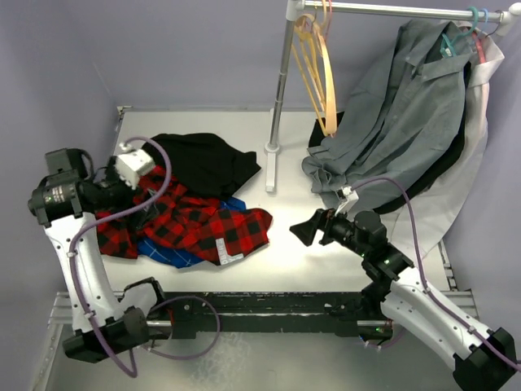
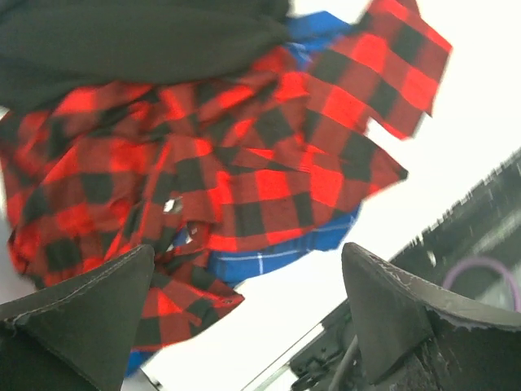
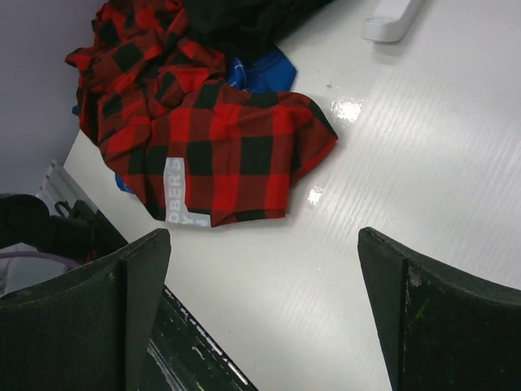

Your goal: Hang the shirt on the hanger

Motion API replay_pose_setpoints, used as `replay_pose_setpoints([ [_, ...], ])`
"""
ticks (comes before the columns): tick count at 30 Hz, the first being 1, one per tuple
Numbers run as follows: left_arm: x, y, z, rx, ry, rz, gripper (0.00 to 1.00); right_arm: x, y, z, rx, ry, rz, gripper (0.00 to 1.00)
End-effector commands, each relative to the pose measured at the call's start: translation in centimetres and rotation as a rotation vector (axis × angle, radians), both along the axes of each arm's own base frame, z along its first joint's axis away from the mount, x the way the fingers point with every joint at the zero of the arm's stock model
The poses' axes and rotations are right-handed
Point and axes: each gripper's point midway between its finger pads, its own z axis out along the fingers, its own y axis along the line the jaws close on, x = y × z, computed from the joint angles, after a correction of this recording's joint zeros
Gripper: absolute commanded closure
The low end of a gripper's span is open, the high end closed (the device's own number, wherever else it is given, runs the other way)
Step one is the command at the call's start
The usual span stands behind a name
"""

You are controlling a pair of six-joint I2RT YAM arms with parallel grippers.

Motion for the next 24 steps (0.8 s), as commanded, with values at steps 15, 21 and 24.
replay_pose_setpoints([
  [15,-6.6,-7.9,-16.0,0.309,0.461,-0.701,0.0,1.8,4.9,4.5,-0.074,-0.259,0.064,0.0],
  [21,-4.8,-6.9,-19.3,0.389,0.453,-0.63,0.0,1.5,4.6,3.2,-0.061,-0.22,0.05,0.0],
  [24,-3.5,-6.7,-20.8,0.418,0.443,-0.601,0.0,1.3,4.5,2.9,-0.064,-0.208,0.05,0.0],
])
